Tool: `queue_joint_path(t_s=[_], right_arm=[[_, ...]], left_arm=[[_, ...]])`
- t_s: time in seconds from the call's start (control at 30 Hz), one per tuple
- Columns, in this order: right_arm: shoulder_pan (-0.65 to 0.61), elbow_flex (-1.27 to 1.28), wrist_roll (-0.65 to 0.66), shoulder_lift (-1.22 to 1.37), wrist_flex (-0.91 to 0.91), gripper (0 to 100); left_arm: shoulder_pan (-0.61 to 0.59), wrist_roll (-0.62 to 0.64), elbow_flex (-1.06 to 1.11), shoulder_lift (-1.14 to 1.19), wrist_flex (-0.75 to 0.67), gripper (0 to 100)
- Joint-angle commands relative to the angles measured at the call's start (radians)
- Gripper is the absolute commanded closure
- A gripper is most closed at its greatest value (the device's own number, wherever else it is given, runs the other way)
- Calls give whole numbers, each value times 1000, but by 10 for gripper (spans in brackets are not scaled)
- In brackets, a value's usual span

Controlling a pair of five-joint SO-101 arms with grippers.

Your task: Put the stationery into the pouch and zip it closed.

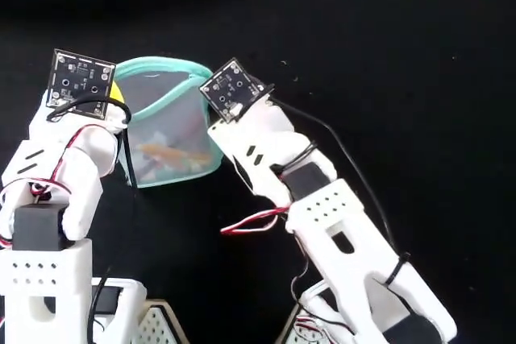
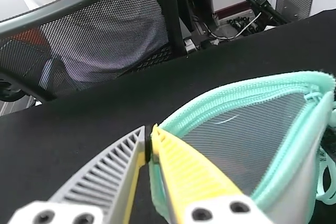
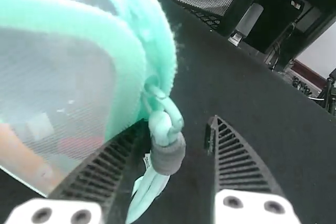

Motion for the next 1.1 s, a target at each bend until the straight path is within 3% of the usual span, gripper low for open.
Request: queue_joint_path(t_s=[0.0,0.27,0.5,0.77,1.07], right_arm=[[8,-5,2,19,-23,802],[11,13,152,-24,-20,988],[38,177,196,-302,-14,986],[40,374,189,-607,-14,986],[35,286,186,-685,100,986]], left_arm=[[7,-26,237,35,21,970],[7,-26,237,35,20,970],[7,-21,231,35,18,970],[8,103,200,34,18,970],[8,219,143,34,18,970]])
